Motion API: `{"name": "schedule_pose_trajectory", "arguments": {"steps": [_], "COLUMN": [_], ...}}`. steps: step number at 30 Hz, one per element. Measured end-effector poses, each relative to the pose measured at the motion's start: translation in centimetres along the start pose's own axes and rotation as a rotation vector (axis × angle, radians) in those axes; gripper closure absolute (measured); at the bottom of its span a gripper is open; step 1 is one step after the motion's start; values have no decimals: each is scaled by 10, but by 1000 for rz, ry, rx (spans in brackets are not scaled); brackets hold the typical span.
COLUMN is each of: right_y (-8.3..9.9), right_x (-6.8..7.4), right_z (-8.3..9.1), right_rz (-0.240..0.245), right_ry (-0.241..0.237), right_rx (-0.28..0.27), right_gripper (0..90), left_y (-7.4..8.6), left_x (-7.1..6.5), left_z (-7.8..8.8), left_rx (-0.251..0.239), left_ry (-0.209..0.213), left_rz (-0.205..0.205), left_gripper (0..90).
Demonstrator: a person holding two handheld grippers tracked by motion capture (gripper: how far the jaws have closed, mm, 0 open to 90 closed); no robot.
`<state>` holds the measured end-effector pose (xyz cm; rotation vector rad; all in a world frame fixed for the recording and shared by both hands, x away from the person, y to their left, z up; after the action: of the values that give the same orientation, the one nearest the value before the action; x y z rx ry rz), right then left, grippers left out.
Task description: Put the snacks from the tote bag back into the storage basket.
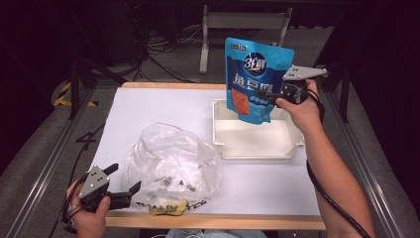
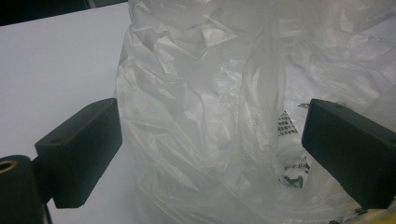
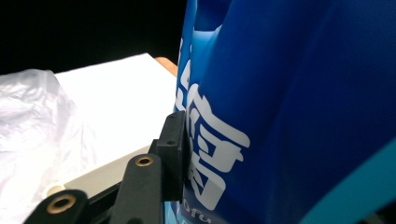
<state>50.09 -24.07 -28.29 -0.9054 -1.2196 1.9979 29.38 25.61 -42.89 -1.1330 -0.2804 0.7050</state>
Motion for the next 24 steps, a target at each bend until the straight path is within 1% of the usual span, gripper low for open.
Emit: {"name": "schedule_pose_trajectory", "arguments": {"steps": [2, 11, 16, 24], "right_y": [5, 19, 29, 40], "right_x": [-1, -2, 0, 4], "right_z": [-4, -13, -20, -26], "right_rz": [-5, -22, -18, -21], "right_ry": [1, 12, 15, 5], "right_rx": [9, 14, 27, 38], "right_gripper": [606, 605, 605, 605], "left_y": [0, 0, 0, 0], "left_x": [0, 1, 1, 1], "left_z": [-1, -1, -1, -1], "left_rx": [-1, 2, 2, 5], "left_ry": [-1, 2, 2, 2], "left_rz": [2, 1, 3, 1], "left_gripper": [59, 59, 58, 58]}}
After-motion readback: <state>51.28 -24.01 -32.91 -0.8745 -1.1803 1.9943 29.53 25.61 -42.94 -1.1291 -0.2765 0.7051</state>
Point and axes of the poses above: each handheld gripper's, and its own axes: z roughly backward along the jaws, y roughly out of its underside, x roughly to its left, the point moved 2 cm from there along -z, roughly forward along the jaws, and after that the axes turned 15 degrees about y, right-handed, at the moved point
